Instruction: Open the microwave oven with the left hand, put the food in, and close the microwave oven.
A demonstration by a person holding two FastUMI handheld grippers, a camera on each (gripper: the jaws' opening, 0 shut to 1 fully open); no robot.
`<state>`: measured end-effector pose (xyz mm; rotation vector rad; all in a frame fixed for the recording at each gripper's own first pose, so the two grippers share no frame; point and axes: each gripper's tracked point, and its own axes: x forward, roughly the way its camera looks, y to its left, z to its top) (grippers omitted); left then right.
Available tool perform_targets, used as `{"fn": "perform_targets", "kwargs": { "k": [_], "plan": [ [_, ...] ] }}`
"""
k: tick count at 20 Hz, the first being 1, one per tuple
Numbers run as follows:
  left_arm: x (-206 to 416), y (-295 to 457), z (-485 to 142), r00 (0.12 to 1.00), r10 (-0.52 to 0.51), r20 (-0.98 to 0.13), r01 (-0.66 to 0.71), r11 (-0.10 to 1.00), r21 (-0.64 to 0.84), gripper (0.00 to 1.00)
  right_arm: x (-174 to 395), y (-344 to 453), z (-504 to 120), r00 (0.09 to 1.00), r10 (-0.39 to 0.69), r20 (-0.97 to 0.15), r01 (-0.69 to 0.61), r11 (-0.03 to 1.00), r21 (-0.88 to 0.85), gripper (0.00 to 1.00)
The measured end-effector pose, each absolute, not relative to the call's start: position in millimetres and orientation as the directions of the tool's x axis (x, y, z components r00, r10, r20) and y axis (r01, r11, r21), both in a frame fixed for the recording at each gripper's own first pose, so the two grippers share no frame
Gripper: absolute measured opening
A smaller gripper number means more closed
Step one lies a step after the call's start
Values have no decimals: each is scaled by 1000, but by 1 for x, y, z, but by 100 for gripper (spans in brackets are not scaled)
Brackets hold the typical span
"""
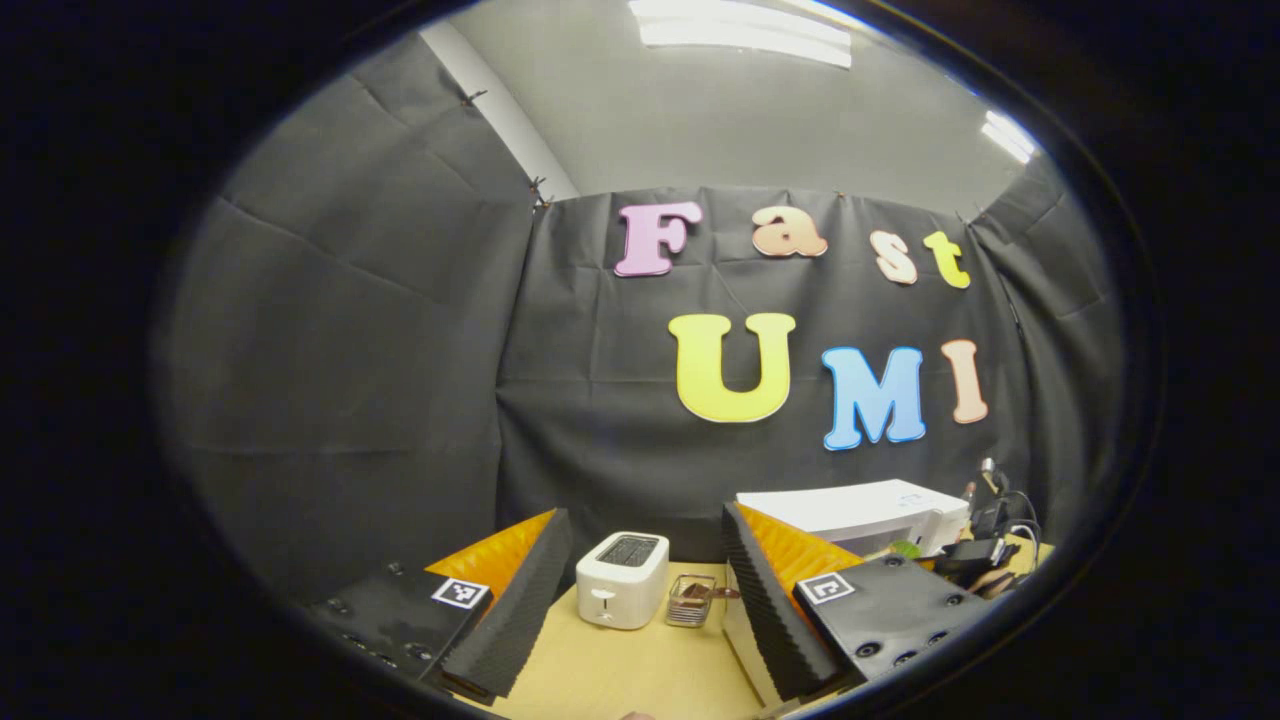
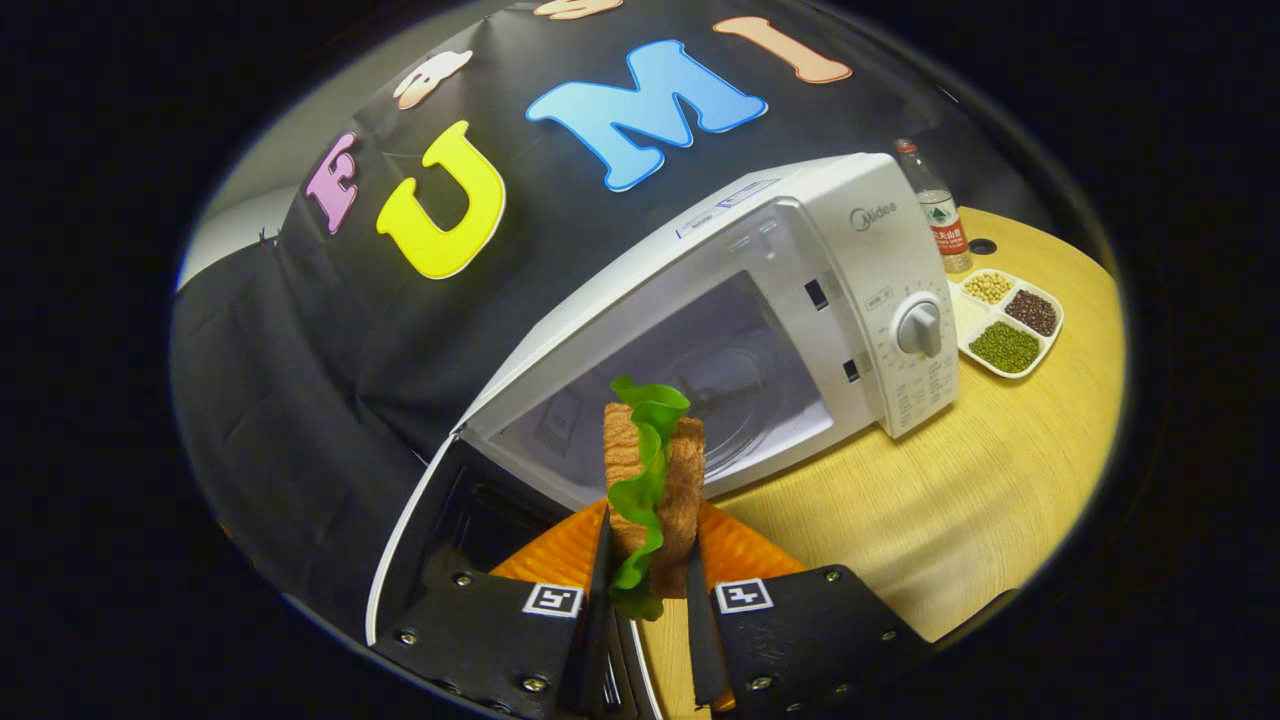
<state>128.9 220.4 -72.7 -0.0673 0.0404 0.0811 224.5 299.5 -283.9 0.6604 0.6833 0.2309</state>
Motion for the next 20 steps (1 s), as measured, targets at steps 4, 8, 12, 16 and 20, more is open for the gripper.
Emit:
{"fn": "perform_targets", "kwargs": {
  "k": [4, 8, 12, 16, 20],
  "plan": [
    [133, 227, -88, 993, 87, -75, -91, 995, -42, 96, 254, 316, -300, 788, 381, -484, 8, 780, 626, 34],
    [134, 240, -100, 988, 104, -115, -107, 994, -16, 94, 280, 328, -316, 816, 354, -457, 0, 790, 613, 34],
    [137, 249, -109, 983, 121, -135, -120, 993, 13, 96, 299, 338, -330, 828, 350, -438, 15, 767, 642, 36],
    [136, 255, -119, 978, 136, -161, -133, 991, 28, 98, 314, 333, -345, 837, 313, -449, 18, 804, 595, 39],
    [132, 260, -116, 978, 145, -153, -141, 989, 34, 98, 324, 319, -352, 842, 259, -474, 46, 840, 540, 49]
  ]
}}
